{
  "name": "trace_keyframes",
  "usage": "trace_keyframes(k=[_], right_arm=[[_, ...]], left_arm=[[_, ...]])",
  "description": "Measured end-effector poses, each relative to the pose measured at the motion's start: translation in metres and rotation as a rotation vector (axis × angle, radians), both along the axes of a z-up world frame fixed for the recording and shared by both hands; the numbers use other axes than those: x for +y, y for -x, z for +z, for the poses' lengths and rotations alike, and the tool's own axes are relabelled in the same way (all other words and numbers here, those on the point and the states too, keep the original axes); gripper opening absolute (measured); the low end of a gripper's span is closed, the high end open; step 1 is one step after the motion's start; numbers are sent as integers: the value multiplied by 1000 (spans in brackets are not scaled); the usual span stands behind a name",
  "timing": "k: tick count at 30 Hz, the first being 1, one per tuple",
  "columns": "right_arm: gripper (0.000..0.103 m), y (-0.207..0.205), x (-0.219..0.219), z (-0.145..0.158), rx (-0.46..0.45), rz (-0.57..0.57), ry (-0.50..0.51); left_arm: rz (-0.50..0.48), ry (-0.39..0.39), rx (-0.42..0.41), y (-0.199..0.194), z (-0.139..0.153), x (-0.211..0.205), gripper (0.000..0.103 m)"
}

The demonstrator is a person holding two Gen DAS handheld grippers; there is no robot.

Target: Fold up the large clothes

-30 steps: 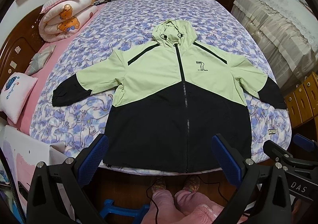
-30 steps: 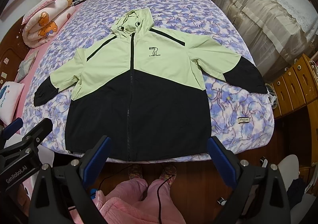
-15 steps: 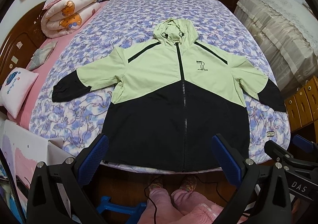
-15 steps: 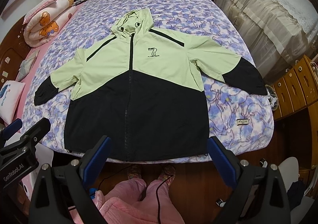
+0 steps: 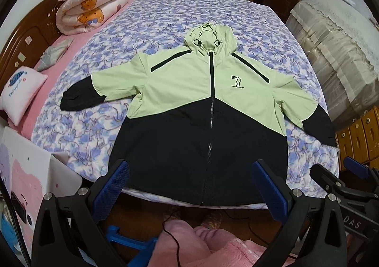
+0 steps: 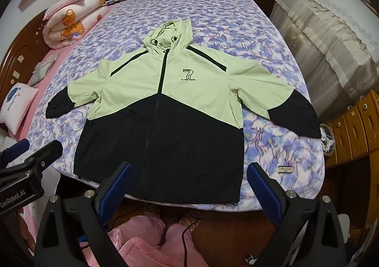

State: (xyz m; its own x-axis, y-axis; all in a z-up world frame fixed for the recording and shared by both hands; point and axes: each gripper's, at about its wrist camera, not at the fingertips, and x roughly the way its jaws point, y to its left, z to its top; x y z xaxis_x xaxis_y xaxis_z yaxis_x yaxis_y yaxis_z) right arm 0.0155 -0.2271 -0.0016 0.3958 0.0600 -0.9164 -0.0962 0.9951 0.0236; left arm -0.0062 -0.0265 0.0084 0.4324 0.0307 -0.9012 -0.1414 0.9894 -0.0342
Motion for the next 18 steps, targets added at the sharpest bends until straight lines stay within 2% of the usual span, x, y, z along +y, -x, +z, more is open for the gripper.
trace_keyframes(k=[5,8,14,18], right_arm=[[97,-9,-2,-3,6,25,-31],[97,-12,2,-7,19,48,-43],[97,-19,18,-11,23,75,-64],[97,-30,32,-11,12,51,-71]], left_arm=[[39,12,-1,4,2,7,102],[68,47,-3,5,2,17,102],[136,114,0,-4,-6,50,102],[146,154,-38,-15,-7,79,102]])
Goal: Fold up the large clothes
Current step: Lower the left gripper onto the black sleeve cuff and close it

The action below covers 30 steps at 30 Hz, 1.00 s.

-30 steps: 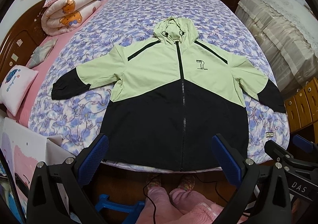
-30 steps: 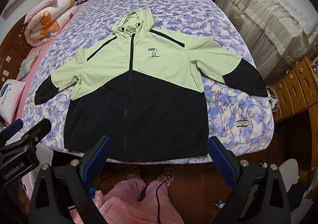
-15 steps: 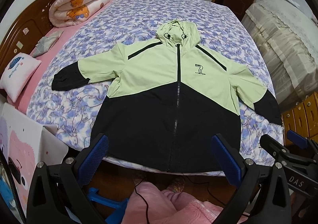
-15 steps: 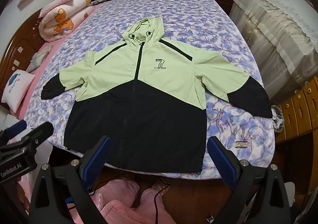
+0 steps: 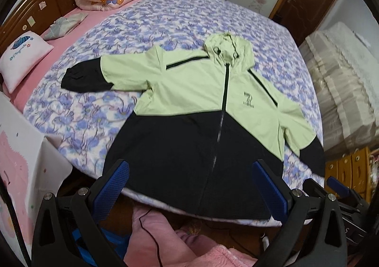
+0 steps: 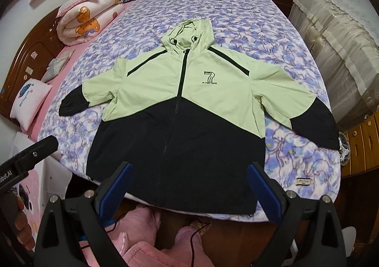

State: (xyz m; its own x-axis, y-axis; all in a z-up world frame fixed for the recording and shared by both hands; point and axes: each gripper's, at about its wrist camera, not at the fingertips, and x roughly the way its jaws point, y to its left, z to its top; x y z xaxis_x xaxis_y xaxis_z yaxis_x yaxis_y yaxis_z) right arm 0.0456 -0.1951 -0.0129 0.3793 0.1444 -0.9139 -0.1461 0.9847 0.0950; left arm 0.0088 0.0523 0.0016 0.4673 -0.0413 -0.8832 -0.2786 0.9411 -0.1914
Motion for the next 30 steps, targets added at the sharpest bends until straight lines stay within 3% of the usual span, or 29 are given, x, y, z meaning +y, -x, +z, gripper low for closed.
trace_keyframes(k=[7,17,23,30], right_arm=[[97,-34,48,-7,23,-60,-10],[97,-85,151,-21,33,-68,19],[97,-112,218,-33,12,-17,87],[97,-137,287,-60,18,111,191]], left_arm=[[-16,49,-10,-42,-4,70,102],[-19,53,36,-112,-22,195,102],[-15,100,86,-147,-48,266,102],[117,199,179,-175,-107,351,102]])
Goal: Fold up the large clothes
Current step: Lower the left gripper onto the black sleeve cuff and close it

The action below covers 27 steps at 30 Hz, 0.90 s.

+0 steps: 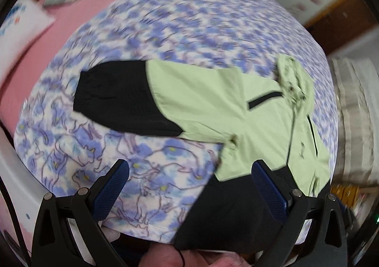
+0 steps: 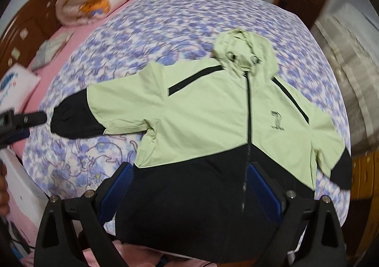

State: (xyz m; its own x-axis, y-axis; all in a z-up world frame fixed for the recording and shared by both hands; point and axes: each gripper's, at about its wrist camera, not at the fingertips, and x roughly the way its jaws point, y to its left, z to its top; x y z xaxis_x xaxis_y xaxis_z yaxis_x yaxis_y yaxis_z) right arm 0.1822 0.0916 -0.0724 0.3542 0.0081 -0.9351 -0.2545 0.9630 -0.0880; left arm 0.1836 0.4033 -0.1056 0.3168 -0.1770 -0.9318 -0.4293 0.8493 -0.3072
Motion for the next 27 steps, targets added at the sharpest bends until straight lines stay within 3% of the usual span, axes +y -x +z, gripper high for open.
trace_keyframes(k=[4,16,22,27], right_arm=[[97,-16,31,-29,0,68,36],[94,-49,89,-144,32,162,126],[91,-56,105,-183,45,170,140],[87,-60,111,-202,40,175,135]], left_arm=[[116,72,28,-7,-44,48,102],[493,84,103,16,-184,170,99],[620,98,78,38,-222,199,89],[678,90,-2,35,-232,208,88]])
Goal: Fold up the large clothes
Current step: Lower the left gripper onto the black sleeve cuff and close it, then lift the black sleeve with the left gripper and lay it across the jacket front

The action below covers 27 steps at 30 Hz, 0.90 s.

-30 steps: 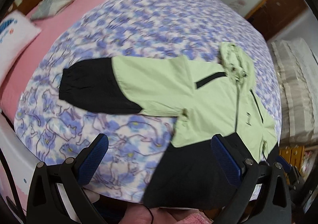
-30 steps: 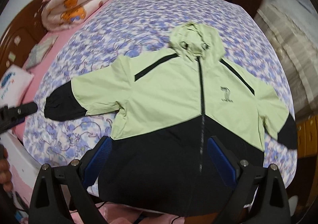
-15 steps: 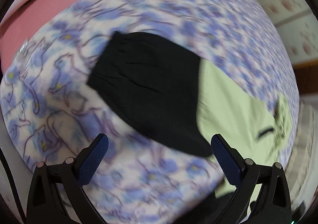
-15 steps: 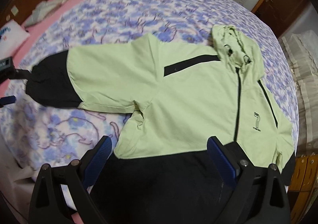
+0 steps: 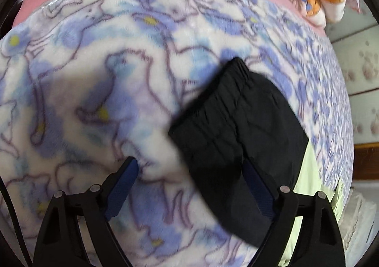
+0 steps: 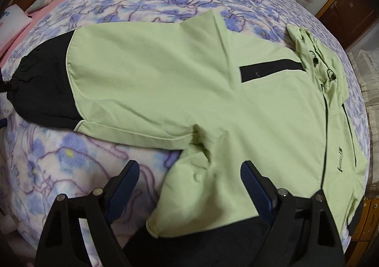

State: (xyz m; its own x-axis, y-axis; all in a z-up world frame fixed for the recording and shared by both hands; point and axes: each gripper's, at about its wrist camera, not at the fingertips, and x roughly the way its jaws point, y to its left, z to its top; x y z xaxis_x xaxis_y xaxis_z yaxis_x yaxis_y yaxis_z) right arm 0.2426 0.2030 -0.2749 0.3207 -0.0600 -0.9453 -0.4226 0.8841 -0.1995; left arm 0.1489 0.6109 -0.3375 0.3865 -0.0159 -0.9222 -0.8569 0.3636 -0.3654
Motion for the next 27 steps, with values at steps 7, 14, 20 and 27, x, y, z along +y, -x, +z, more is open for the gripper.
trace_keyframes(k=[7,14,20,27], right_arm=[[87,-7,-2,-7,-3,-17,-24],[87,-9,-8,-6,-4,-29,-28],[87,-9,-16,-8,8,-70,-64],[87,-6,-26,0,13,-90,-133]], left_arm=[[-9,-90,-21,-22,3,-1,62],[-1,-108,-64,-29,9,-2,26],[-52,-205,-140,-34,42,-17,17],[-144,-285,-316,-50,113,-47,16]])
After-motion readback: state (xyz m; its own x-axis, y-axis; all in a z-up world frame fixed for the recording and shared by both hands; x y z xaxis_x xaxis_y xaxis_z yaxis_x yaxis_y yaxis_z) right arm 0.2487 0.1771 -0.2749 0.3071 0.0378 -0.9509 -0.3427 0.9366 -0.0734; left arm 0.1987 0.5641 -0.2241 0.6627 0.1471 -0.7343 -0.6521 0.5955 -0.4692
